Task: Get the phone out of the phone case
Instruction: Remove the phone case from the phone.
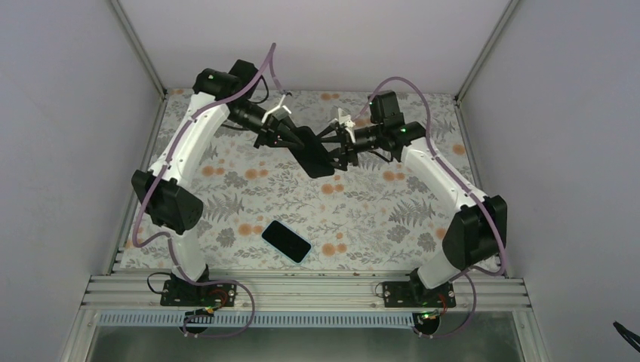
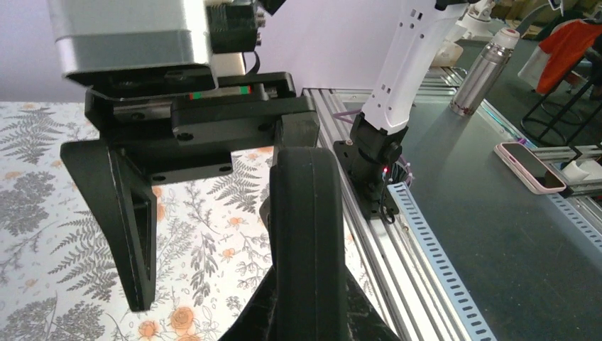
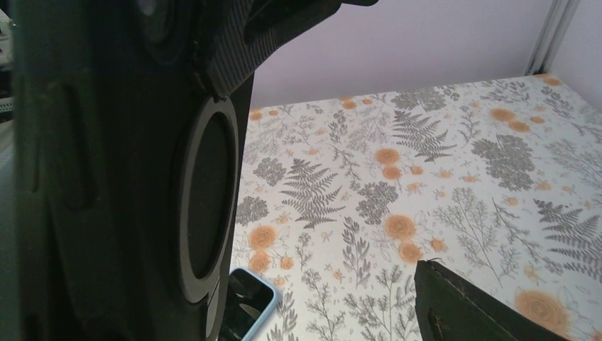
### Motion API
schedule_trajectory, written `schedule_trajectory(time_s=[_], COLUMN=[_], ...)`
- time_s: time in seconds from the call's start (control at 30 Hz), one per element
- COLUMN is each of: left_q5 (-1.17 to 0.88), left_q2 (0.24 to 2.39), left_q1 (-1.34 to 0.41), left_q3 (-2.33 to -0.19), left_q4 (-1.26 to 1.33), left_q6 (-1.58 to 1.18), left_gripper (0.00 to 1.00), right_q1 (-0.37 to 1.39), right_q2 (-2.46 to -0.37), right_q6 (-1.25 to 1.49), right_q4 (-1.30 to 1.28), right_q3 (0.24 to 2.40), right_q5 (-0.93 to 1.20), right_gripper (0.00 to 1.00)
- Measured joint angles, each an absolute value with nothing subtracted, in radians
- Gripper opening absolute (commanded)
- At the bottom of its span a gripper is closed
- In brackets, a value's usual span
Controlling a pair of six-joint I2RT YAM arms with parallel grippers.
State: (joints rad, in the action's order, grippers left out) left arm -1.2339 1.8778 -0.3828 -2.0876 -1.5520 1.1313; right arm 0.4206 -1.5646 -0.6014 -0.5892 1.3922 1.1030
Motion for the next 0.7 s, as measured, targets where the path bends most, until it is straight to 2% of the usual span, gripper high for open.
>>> schedule_trajectory(time_s=[0.07,0.13,0.33,0.5,0.6,0.63,0.7], left_q5=[-1.228,-1.222,-1.203,-1.176,-1.169,-1.17,-1.168], left_q2=[1.874,1.871,1.871,1.862,1.848,1.843,1.835], left_q1=[-0.379,-0.373,-0.326,-0.315,-0.309,-0.309,-0.31], left_q3=[-2.101,-2.114,-2.139,-2.134,-2.12,-2.12,-2.12], left_q4=[-1.567,-1.573,-1.561,-1.533,-1.52,-1.52,-1.512], left_q6=[1.131,1.127,1.102,1.09,1.085,1.084,1.08], left_gripper=[0.02,0.02,0.02,0.02,0.03,0.06,0.24], right_q1=[0.435,0.445,0.484,0.495,0.503,0.504,0.504], right_q2=[-1.575,-1.599,-1.707,-1.712,-1.702,-1.698,-1.689], right_q6=[-0.561,-0.532,-0.497,-0.504,-0.517,-0.519,-0.519], right_q4=[-0.551,-0.536,-0.556,-0.573,-0.577,-0.577,-0.576], right_q3=[1.393,1.414,1.534,1.545,1.544,1.544,1.544], right_q5=[1.108,1.12,1.153,1.151,1.139,1.135,1.127], right_gripper=[0.75,0.68,0.26,0.04,0.03,0.03,0.03])
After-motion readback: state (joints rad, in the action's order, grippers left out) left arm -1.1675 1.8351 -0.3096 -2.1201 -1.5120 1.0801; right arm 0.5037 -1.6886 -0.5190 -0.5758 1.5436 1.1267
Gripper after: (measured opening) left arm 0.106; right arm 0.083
